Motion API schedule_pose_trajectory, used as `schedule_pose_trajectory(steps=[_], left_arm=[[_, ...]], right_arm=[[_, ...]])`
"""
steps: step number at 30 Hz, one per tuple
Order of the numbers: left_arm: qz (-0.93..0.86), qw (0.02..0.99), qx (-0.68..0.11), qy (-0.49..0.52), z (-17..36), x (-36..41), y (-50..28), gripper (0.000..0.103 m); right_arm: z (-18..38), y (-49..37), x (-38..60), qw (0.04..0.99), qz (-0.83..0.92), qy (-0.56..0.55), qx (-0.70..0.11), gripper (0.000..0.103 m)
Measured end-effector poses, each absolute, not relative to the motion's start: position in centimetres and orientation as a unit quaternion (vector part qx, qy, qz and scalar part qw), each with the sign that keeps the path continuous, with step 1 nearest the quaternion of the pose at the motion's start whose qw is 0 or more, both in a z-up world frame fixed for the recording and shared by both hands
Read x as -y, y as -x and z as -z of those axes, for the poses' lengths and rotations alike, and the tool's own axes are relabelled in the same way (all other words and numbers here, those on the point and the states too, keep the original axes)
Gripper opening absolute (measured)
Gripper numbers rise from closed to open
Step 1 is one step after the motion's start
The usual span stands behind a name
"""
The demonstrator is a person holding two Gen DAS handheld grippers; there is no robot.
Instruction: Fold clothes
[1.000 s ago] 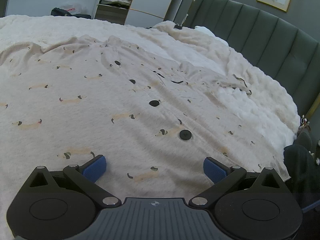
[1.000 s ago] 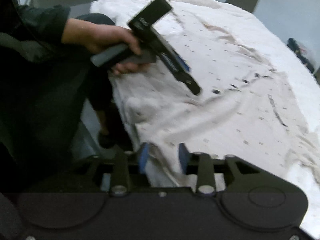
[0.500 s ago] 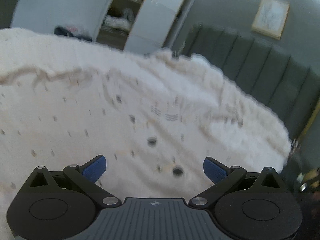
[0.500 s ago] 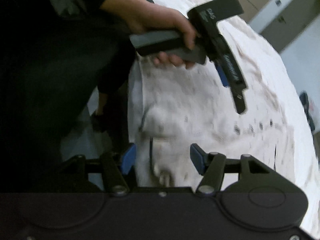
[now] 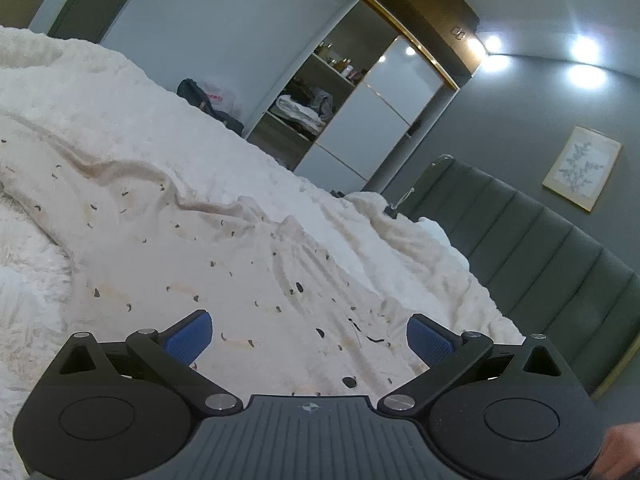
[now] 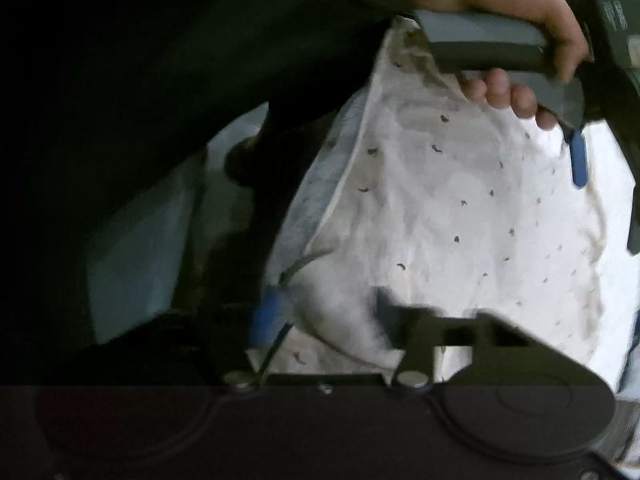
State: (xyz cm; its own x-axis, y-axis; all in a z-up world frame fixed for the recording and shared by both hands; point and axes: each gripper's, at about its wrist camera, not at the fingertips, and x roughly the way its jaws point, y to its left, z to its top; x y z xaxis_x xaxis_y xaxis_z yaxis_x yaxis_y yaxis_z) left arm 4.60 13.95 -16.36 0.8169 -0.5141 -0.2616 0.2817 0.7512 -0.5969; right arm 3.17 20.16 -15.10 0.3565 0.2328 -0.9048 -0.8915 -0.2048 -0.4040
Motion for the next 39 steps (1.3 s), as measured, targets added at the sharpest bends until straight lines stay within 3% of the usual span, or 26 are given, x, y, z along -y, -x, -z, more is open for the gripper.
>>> schedule_pose_trajectory(steps=[5,13,15,19,22,24,26,28,30,33,35,36,39], left_arm=[[0.215,0.912,-0.204,0.282,16.3,-14.6,-4.4,0.103],[0.217,0.909,-0.215,0.282,16.1,-14.4,-4.4,0.103],[0.22,0.912,-0.212,0.273,14.4,-15.2,-4.0,0.103],[0.213,0.929,-0.188,0.238,10.2,-17.2,-2.7,0.103],[0.202,0.941,-0.192,0.193,8.7,-17.2,-2.1,0.103],[0.201,0.942,-0.206,0.17,8.7,-16.5,-1.9,0.103],[0.21,0.938,-0.226,0.157,9.3,-15.2,-1.9,0.103],[0.224,0.932,-0.239,0.155,10.3,-13.8,-2.0,0.103],[0.242,0.925,-0.25,0.153,11.6,-12.1,-2.3,0.103],[0.265,0.915,-0.267,0.142,13.5,-10.0,-3.3,0.103],[0.26,0.914,-0.28,0.135,14.5,-8.6,-4.7,0.103],[0.258,0.914,-0.283,0.136,14.8,-8.1,-5.5,0.103],[0.243,0.918,-0.279,0.141,14.6,-8.8,-8.1,0.103]], right_arm=[[11.0,-2.8,-17.3,0.651,-0.486,0.533,-0.237,0.005],[15.0,-1.3,-12.1,0.626,-0.48,0.493,-0.368,0.01],[13.9,-1.5,-11.3,0.65,-0.481,0.468,-0.357,0.015],[10.8,-3.9,-9.7,0.74,-0.457,0.383,-0.311,0.046],[10.5,-6.7,-9.9,0.807,-0.412,0.318,-0.279,0.044],[11.9,-8.1,-10.6,0.812,-0.416,0.296,-0.283,0.034],[13.7,-8.7,-11.0,0.793,-0.423,0.304,-0.317,0.023],[15.7,-7.8,-10.9,0.762,-0.432,0.329,-0.354,0.023],[16.3,-6.2,-9.4,0.745,-0.446,0.322,-0.376,0.03],[14.1,-6.1,-5.3,0.752,-0.473,0.24,-0.392,0.032],[12.0,-7.1,-2.3,0.781,-0.459,0.184,-0.383,0.053],[11.2,-7.8,-1.2,0.797,-0.443,0.166,-0.375,0.057],[10.7,-10.4,3.9,0.855,-0.357,0.1,-0.362,0.058]])
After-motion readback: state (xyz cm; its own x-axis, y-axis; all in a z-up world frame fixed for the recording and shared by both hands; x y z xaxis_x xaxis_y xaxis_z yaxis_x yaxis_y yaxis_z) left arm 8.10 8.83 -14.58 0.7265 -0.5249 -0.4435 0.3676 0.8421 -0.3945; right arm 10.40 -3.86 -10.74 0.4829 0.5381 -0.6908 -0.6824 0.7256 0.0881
